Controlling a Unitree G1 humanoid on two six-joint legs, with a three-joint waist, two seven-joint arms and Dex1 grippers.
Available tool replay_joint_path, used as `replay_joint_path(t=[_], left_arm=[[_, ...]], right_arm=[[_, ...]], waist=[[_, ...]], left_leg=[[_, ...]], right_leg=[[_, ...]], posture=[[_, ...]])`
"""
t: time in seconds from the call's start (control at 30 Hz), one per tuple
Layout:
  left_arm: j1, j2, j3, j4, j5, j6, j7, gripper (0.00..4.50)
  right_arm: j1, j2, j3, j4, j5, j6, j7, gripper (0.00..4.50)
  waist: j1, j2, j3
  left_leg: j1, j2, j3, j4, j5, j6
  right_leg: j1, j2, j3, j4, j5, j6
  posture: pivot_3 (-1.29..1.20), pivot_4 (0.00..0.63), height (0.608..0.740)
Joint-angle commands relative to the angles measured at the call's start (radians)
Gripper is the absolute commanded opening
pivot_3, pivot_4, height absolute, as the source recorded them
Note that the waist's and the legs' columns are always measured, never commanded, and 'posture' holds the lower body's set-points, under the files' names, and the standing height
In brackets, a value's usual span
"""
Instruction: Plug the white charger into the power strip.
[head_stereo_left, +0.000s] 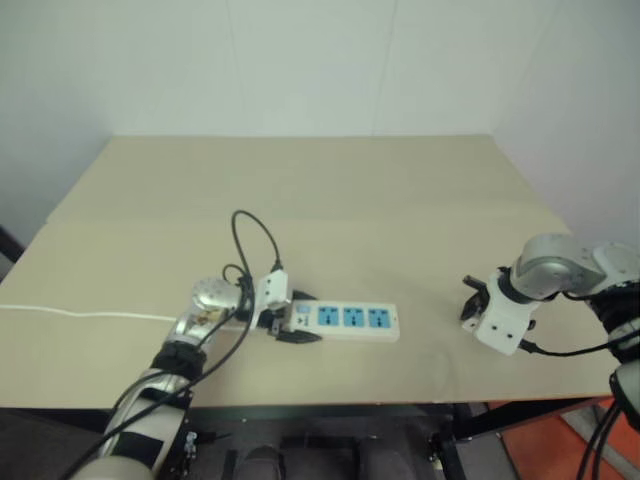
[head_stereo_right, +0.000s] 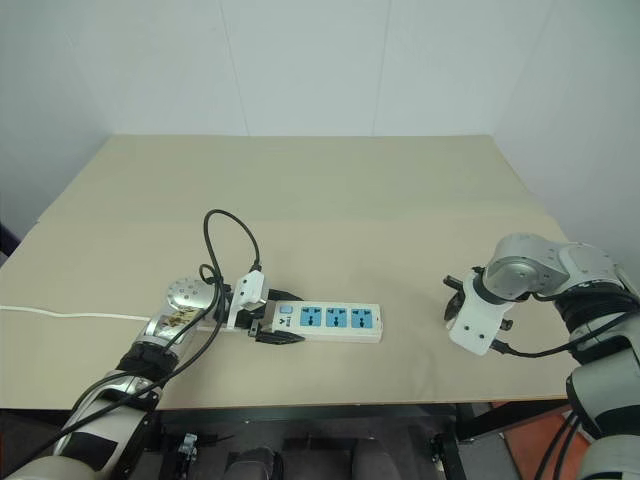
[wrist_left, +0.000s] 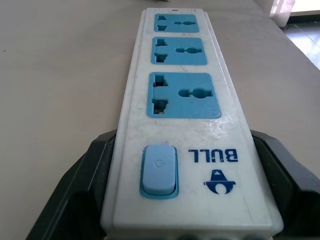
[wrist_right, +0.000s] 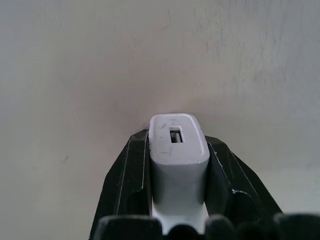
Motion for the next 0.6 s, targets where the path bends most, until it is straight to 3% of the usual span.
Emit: replay_joint_path(t=[0.03,0.23,0.33,0.43,0.6], left_arm=[[-0.005,0.003,-0.02,0.002,0.022,-0.002,0.003,3.32],[-0.008,0.008,-0.021,0.012,0.025,-0.008,-0.003,3.32],[-0.011,0.005,-0.026,0.022,0.029,-0.015,-0.004,3.32],[-0.014,0.001,-0.028,0.033,0.032,-0.023,-0.002,3.32],[-0.019,-0.007,-0.032,0.05,0.032,-0.031,-0.002,3.32]], right_arm=[[0.047,0.037,0.023,-0.04,0.049,0.008,-0.003,1.13],[0.102,-0.018,-0.033,-0.153,0.267,0.137,0.107,1.13],[0.16,-0.057,-0.108,-0.284,0.559,0.381,0.24,1.13],[0.205,-0.069,-0.186,-0.405,0.746,0.624,0.303,1.13],[0.228,-0.002,-0.376,-0.59,1.064,1.104,0.198,1.13]], waist=[[-0.003,0.0,0.0],[-0.005,-0.001,-0.001],[-0.003,0.0,0.0],[-0.001,0.001,0.001],[0.004,0.001,0.002]], left_leg=[[0.0,0.0,0.0,0.0,0.0,0.0],[0.0,0.0,0.0,-0.001,0.0,0.0],[0.0,0.0,0.0,-0.001,0.0,0.0],[-0.001,-0.001,-0.001,-0.001,0.0,0.0],[-0.002,0.0,-0.001,-0.001,0.0,0.0]], right_leg=[[0.0,0.0,0.0,0.0,0.0,0.0],[0.0,0.0,0.0,0.0,0.0,-0.001],[0.0,0.0,0.0,0.0,0.0,-0.001],[-0.001,-0.001,0.0,0.0,0.0,-0.001],[-0.002,-0.001,0.0,0.0,0.0,-0.001]], posture=[[0.0,0.15,0.74],[0.0,0.15,0.74],[0.0,0.15,0.74],[0.0,0.15,0.74],[0.0,0.15,0.74]])
